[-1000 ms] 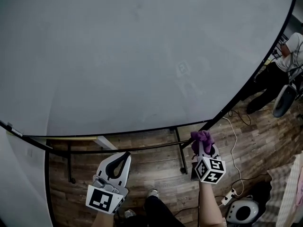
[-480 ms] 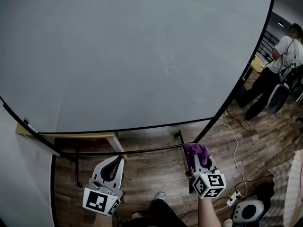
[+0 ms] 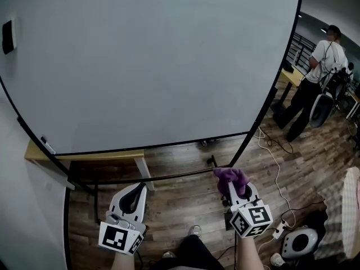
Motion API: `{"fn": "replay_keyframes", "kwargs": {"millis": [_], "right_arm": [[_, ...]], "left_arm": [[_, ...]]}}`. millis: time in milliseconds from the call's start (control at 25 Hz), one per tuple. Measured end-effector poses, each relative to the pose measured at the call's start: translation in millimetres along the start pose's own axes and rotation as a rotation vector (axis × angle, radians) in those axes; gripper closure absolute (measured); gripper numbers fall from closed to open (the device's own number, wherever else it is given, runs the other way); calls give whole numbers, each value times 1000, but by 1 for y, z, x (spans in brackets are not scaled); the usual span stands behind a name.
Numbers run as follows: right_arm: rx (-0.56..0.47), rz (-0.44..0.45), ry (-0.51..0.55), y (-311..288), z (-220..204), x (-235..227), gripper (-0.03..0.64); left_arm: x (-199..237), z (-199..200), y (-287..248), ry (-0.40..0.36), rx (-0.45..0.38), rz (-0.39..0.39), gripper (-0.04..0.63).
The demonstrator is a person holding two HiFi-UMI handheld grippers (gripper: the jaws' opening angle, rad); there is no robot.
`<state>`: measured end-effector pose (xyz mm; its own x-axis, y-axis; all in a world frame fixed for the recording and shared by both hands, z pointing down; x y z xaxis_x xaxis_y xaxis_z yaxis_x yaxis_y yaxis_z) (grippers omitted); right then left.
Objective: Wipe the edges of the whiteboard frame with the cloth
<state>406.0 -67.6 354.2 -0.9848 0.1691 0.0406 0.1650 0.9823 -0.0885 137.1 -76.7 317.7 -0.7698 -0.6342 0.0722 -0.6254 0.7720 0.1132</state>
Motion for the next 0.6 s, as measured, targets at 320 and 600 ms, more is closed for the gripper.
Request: {"fn": "replay_keyframes", "kwargs": {"millis": [320,600], "right_arm": [[-34,31,9,37,14,37,548],[-72,96,20,42,27,54,546]], "left_arm": [[-6,9,38,-11,-14,-15,577],[-7,24,56,-44,-26,31,577]]}}
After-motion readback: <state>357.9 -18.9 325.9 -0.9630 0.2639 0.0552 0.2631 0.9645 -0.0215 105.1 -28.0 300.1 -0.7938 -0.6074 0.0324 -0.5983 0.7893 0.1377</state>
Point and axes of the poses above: the fingertips, and each gripper's own axes: y backward along the fingers, x to its left, z out of its top, the point moved 1 cm from there along y, backward along the fingers, and after that the axes turned 8 degrees about y, right-handed, at the moved point
